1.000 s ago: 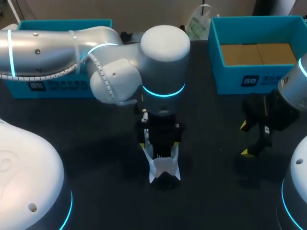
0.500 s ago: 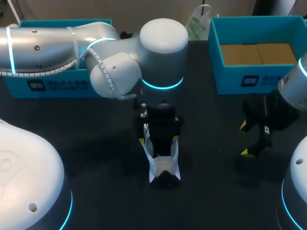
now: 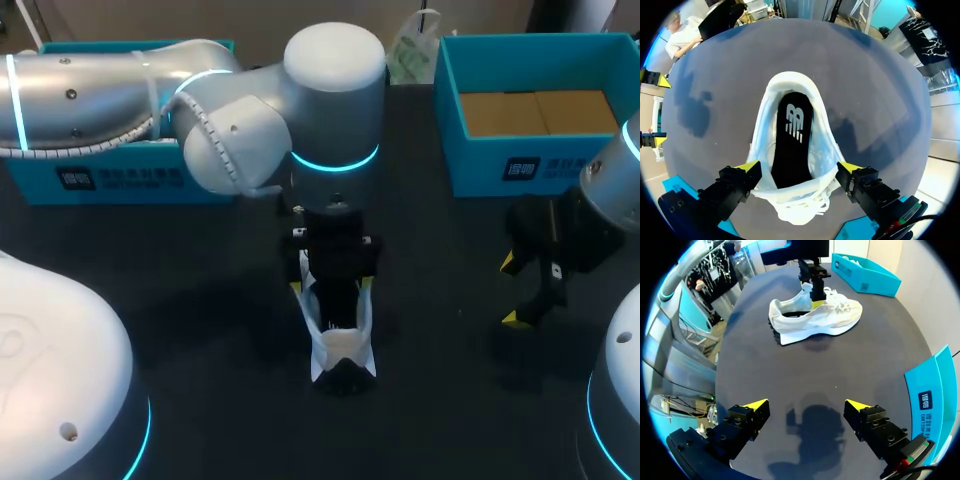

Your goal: Take the shoe out of the shoebox, open the shoe tongue, remove and reinsert the insole, then place the shoe into the shoebox

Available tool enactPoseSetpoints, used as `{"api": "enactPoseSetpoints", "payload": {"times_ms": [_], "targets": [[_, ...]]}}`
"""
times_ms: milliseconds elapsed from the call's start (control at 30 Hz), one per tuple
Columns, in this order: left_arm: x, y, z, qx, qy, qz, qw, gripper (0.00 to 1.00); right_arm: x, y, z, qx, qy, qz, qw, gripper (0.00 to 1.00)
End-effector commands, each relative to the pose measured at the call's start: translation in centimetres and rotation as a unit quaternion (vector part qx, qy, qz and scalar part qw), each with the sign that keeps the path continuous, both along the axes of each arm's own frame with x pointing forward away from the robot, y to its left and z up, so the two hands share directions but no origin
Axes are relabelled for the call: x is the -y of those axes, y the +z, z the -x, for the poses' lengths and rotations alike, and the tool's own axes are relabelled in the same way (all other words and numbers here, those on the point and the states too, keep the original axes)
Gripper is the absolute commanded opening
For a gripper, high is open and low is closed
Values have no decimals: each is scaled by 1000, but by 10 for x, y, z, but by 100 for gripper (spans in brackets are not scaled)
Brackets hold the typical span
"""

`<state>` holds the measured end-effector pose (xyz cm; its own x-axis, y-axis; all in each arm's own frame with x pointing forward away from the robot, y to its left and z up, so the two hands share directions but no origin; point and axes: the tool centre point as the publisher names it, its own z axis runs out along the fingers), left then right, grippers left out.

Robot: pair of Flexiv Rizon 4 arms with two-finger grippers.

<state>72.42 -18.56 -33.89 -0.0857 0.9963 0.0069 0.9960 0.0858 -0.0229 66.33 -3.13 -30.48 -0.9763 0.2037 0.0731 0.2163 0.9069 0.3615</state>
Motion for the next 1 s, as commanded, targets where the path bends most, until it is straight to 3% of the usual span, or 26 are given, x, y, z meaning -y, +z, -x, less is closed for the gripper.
{"api": "enactPoseSetpoints", "payload": {"times_ms": [33,333,1000], "targets": [[-1,1,3,-2,-11,5,1000,100,0,0,1,1,0,1,1000,100],[1,1,4,-3,-21,6,1000,100,0,0,1,1,0,1,1000,100],[1,16,-31,-13,9,30,999,100,0,0,1,1,0,1,1000,100]]}}
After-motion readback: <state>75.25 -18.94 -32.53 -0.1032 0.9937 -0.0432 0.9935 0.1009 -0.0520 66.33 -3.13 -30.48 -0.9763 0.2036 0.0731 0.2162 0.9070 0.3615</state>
